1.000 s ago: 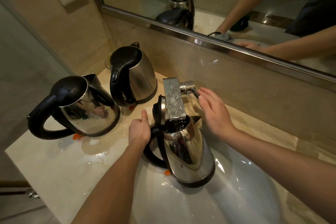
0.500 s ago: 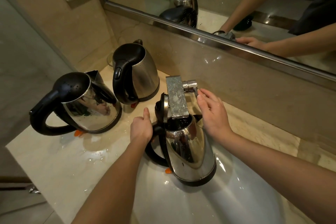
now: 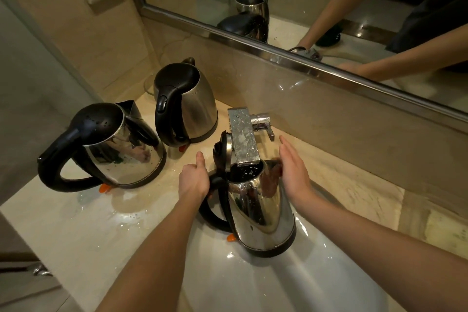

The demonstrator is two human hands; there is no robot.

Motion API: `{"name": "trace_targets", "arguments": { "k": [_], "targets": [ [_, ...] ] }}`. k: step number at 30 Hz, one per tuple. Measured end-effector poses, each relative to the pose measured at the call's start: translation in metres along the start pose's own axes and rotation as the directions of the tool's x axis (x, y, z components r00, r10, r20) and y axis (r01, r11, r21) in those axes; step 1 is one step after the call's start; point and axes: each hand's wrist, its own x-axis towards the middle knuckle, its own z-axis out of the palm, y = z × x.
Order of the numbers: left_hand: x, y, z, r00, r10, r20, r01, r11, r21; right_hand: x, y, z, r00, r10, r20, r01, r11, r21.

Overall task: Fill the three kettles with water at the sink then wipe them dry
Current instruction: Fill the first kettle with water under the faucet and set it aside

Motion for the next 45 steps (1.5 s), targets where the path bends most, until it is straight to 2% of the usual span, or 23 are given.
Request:
{"name": "trace_targets", "arguments": {
  "k": [4,7,13,18,20,28,32,38,45],
  "targets": [
    [-0.001,0.001,-0.002,1.0,0.002,0.013,-0.002,1.0,-0.022,-0.005,-0.002,0.014,0.995,0.093,-0.022,-0.09,0.987,0.132],
    [-0.001,0.0,-0.003,0.998,-0.029,0.055,0.031,0.999,-0.04,-0.009,-0.006,0.028,0.989,0.143,-0.02,-0.139,0.98,0.139],
    [-0.005,-0.006,-0.01,0.969,-0.092,0.228,0.125,0.983,-0.133,-0.012,-0.013,0.046,0.978,0.2,-0.064,-0.185,0.965,0.188],
    [-0.017,-0.001,-0.021,0.904,-0.141,0.403,0.248,0.942,-0.225,-0.014,-0.015,0.049,0.973,0.202,-0.112,-0.165,0.947,0.275],
    [-0.021,-0.004,-0.02,0.89,-0.133,0.437,0.254,0.939,-0.23,-0.02,-0.02,0.048,0.969,0.202,-0.14,-0.154,0.943,0.294],
    [-0.036,-0.011,-0.02,0.897,-0.064,0.438,0.187,0.952,-0.244,-0.034,-0.011,0.044,0.96,0.178,-0.215,-0.117,0.956,0.268],
    [-0.043,-0.015,-0.021,0.9,-0.051,0.434,0.151,0.969,-0.198,-0.041,-0.016,0.041,0.945,0.208,-0.251,-0.136,0.951,0.277],
    [-0.048,-0.019,-0.032,0.885,-0.044,0.464,0.164,0.961,-0.222,-0.057,-0.025,0.04,0.914,0.242,-0.327,-0.15,0.948,0.282],
    [-0.069,-0.003,-0.069,0.879,0.065,0.473,0.062,0.967,-0.248,-0.09,-0.041,0.048,0.88,0.269,-0.393,-0.161,0.945,0.285]
  ]
}}
